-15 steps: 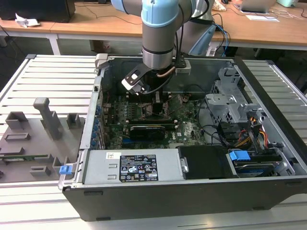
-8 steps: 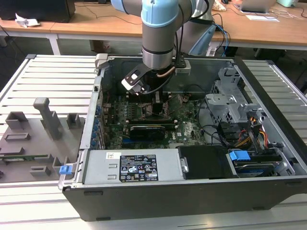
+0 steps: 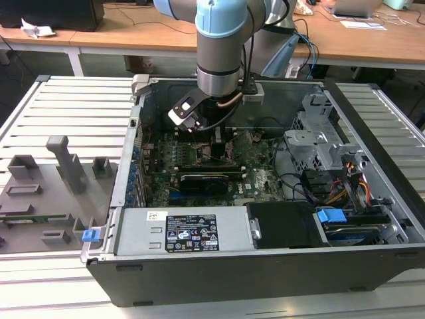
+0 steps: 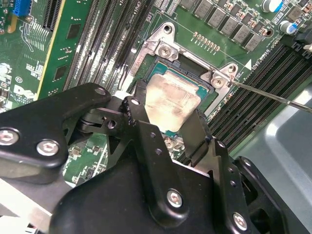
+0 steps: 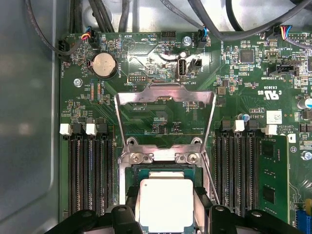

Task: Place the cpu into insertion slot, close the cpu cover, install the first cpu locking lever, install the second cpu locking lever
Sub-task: 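Place the cpu into insertion slot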

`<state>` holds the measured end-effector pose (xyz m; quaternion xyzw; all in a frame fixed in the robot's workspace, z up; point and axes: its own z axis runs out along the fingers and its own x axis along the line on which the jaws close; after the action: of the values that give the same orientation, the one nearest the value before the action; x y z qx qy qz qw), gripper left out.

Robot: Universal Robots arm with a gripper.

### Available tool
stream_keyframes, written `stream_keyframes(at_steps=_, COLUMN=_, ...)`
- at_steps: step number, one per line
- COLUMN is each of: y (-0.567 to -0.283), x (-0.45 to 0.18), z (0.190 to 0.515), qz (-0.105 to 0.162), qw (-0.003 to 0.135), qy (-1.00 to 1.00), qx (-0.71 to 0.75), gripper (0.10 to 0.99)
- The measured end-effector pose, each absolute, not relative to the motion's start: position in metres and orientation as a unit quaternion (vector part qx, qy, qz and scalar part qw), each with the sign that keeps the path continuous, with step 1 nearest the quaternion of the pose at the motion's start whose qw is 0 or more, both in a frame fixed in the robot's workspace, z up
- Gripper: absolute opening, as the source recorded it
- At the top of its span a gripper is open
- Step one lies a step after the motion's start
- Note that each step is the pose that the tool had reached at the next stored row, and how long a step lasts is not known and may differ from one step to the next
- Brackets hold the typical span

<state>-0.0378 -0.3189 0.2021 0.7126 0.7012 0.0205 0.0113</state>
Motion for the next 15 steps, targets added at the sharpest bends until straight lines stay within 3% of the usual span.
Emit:
stream_keyframes(at_steps=1, y=-0.3189, x=-0.0378, z=0.2021, qz=0.020, qw=0.011, qy=0.701, qx=0.713, gripper=0.604)
stream_keyframes(at_steps=15, y=-0.3166, x=-0.0357, z=0.2007, qz=0.021, qw=0.011, qy=0.701, qx=0.713, gripper=0.604)
